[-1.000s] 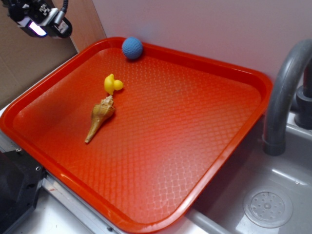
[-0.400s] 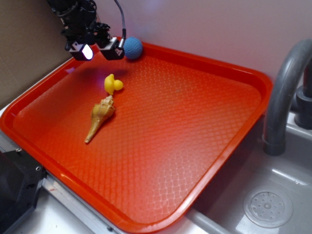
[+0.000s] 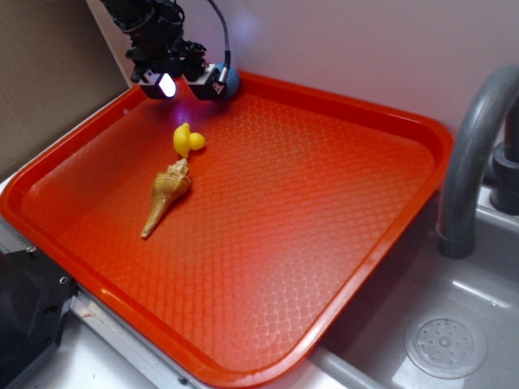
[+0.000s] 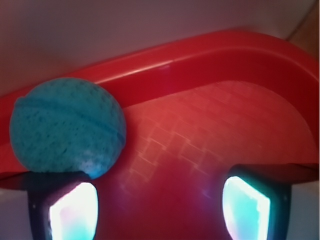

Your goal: Grab the blue ball.

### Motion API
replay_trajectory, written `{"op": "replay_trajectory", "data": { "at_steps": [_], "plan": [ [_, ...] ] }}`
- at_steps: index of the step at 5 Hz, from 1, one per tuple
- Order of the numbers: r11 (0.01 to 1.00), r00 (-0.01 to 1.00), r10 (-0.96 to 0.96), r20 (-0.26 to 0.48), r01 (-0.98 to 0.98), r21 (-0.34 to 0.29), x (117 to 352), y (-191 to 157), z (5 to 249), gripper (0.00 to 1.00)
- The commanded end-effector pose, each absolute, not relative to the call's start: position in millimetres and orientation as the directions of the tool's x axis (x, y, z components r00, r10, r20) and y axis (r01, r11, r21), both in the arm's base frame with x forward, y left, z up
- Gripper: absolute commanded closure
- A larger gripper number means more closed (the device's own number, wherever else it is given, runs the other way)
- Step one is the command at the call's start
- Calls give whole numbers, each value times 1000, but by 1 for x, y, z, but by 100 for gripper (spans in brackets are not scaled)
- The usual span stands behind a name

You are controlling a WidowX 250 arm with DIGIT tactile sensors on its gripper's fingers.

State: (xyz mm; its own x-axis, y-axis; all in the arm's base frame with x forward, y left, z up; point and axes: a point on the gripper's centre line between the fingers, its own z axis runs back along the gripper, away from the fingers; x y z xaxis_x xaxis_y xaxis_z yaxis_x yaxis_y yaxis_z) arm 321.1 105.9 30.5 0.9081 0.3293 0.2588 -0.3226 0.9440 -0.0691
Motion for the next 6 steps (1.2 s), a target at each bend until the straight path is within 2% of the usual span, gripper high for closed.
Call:
{"op": "replay_trajectory", "data": {
  "at_steps": [1,2,3,5,6],
  "plan": [
    [987,935,149,323,-121,-104,320,75,44,0],
    [998,938,52,343,-36,-53,304,54,55,0],
    [999,932,30,361,-14,-46,298,48,62,0],
    [996,926,54,373,-25,-83,313,57,50,0],
    [996,926,19,377,17,-91,318,50,41,0]
  ]
}}
